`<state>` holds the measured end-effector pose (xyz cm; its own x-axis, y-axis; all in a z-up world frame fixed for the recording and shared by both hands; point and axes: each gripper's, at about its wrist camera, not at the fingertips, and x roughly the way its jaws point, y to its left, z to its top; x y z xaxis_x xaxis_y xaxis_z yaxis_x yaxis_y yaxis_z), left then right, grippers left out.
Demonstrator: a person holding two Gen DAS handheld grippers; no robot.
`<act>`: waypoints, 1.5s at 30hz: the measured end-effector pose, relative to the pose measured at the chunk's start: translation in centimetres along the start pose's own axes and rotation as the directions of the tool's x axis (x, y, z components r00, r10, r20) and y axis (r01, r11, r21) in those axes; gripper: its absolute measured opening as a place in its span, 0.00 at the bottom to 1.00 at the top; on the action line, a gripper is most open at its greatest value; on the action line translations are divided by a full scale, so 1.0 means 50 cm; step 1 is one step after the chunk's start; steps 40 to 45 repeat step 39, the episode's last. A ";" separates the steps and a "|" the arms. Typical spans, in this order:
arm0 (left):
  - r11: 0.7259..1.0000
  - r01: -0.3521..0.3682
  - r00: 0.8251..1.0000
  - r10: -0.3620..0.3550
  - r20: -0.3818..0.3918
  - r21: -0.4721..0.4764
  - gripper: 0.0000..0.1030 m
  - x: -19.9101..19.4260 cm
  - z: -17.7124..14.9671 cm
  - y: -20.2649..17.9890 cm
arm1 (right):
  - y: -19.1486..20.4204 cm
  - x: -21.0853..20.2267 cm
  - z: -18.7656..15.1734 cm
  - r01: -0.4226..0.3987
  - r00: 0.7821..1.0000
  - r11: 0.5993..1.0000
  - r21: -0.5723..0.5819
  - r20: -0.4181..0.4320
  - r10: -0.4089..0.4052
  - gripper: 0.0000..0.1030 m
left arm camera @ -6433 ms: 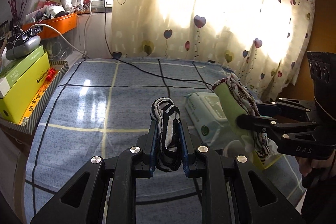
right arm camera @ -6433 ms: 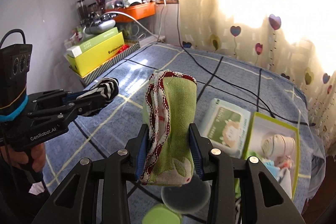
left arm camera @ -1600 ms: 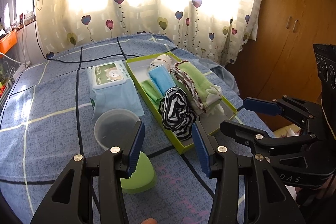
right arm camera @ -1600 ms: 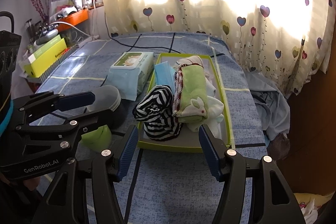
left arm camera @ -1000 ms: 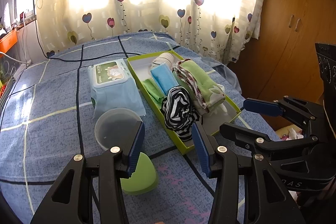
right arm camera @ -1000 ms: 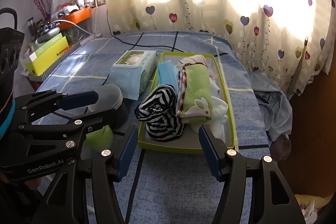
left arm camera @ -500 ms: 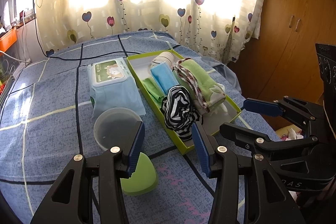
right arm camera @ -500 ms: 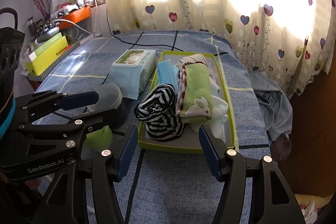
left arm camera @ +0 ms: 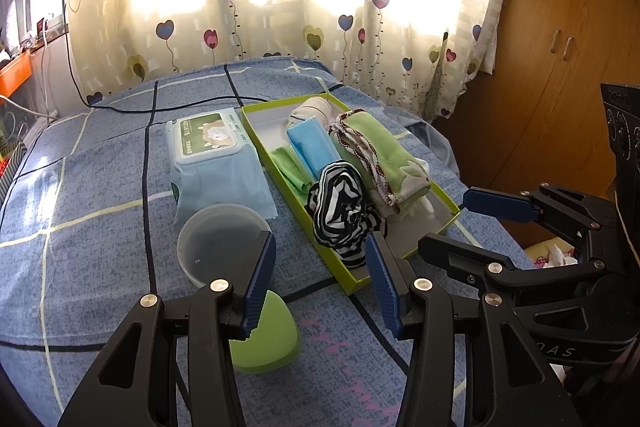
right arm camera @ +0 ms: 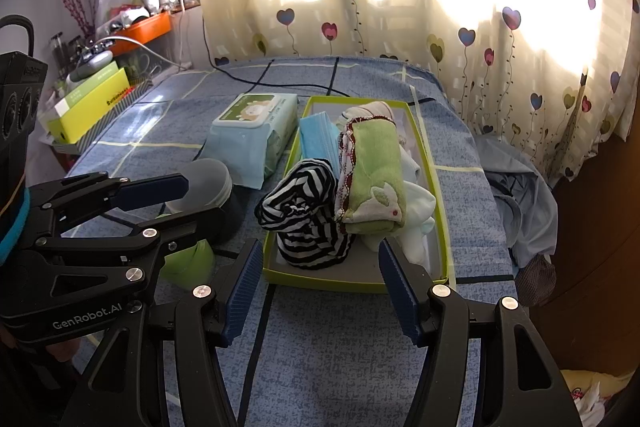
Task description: Organize soft objects
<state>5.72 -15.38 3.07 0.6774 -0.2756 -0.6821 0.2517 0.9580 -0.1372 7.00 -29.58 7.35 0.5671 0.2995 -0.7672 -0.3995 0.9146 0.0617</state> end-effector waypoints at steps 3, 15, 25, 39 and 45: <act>1.000 -0.002 1.000 0.002 -0.001 0.001 0.47 0.001 -0.001 0.000 | -0.001 -0.001 0.001 0.001 1.000 1.000 0.000 -0.001 -0.001 0.58; 1.000 -0.002 1.000 0.002 -0.004 0.001 0.47 0.002 -0.002 0.001 | 0.001 0.000 0.001 0.002 1.000 1.000 0.000 -0.001 -0.002 0.58; 1.000 -0.002 1.000 0.002 -0.004 0.002 0.47 0.002 -0.001 0.000 | 0.000 0.001 0.001 0.000 1.000 1.000 0.000 -0.001 0.000 0.58; 1.000 0.006 1.000 -0.006 -0.006 0.000 0.47 0.006 -0.002 0.000 | -0.001 0.000 0.002 0.001 1.000 1.000 0.000 -0.001 -0.001 0.58; 1.000 0.006 1.000 -0.006 -0.006 0.000 0.47 0.006 -0.002 0.000 | -0.001 0.000 0.002 0.001 1.000 1.000 0.000 -0.001 -0.001 0.58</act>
